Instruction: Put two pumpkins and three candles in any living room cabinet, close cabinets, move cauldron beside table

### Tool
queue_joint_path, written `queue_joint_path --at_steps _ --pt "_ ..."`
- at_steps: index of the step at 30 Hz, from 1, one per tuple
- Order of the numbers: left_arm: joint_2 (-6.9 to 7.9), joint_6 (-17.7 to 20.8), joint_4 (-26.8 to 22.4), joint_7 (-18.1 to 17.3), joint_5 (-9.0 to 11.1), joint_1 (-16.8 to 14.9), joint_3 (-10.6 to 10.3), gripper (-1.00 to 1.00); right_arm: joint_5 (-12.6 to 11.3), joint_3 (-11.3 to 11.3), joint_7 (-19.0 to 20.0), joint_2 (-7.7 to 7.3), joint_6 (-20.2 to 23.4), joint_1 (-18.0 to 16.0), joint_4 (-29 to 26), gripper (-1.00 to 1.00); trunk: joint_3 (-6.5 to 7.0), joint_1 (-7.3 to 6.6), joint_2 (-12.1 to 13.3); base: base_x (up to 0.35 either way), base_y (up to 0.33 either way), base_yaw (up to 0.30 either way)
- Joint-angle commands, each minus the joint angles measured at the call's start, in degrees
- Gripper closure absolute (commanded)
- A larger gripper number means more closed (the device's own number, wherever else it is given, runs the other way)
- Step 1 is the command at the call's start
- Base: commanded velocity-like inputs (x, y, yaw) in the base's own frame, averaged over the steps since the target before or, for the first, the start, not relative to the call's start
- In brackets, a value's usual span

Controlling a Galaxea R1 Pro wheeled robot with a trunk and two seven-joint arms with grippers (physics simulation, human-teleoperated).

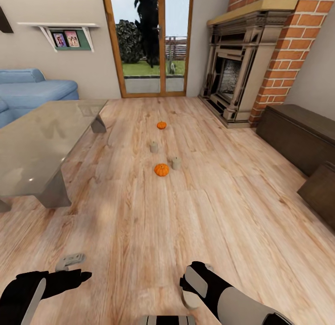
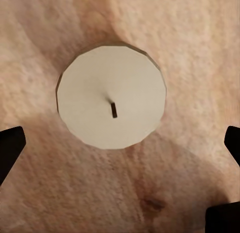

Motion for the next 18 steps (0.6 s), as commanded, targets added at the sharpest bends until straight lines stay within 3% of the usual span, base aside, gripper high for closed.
queue_joint_path --at_steps 1,11,18 --pt "0.01 0.3 0.0 0.2 0.5 0.0 0.1 -1.00 -0.2 0.3 -0.3 0.00 0.3 0.0 0.0 -1.00 -0.05 -0.01 0.0 0.028 0.031 0.000" --pt "-0.12 0.3 -0.2 0.2 0.6 0.0 0.1 -1.00 -0.1 0.3 -0.3 0.00 -0.2 0.0 0.0 -1.00 -0.05 -0.01 0.0 0.079 0.115 0.000" --pt "-0.08 0.4 -0.6 0.2 0.6 0.0 0.1 -1.00 -0.2 0.3 -0.3 0.00 -0.7 0.0 0.0 -1.00 -0.49 0.04 0.0 0.015 0.017 0.000"
